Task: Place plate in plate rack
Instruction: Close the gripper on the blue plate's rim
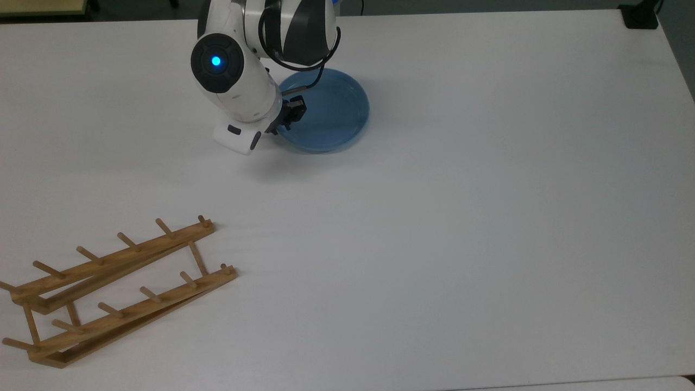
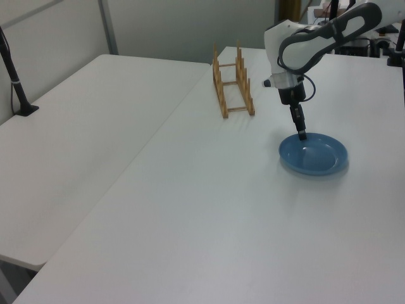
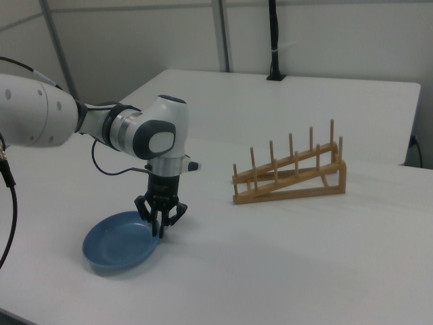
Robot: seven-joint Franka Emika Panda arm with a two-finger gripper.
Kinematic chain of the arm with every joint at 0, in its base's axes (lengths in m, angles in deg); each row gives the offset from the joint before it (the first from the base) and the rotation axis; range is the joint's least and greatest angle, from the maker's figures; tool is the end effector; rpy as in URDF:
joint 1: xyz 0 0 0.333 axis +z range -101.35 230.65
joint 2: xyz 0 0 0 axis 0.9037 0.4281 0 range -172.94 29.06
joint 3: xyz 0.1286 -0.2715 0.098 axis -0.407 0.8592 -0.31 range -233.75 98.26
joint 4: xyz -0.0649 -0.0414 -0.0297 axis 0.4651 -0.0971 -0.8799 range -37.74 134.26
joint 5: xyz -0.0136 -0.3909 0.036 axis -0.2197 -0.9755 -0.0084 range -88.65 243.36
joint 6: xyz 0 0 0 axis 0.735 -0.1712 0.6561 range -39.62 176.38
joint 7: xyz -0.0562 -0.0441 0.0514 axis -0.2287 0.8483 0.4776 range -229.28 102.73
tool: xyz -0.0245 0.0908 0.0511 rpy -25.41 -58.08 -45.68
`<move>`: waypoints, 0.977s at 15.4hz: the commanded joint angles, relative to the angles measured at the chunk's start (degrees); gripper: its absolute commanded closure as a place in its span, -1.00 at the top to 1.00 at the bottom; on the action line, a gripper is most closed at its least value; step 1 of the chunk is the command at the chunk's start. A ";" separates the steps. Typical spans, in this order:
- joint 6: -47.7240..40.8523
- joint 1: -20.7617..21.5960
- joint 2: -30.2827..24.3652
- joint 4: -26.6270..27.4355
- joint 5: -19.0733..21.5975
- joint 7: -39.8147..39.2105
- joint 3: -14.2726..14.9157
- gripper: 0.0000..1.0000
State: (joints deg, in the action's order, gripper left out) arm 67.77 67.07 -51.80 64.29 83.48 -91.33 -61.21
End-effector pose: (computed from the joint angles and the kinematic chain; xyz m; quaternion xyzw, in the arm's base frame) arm 0.5910 -0.0310 0.3120 -0.9682 -0.1812 0.1557 0.0740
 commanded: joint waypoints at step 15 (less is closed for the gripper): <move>-1.89 0.83 -7.04 -8.99 -4.97 -1.57 0.41 -1.00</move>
State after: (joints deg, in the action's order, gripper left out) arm 67.73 67.18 -55.24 58.46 81.35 -93.15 -61.32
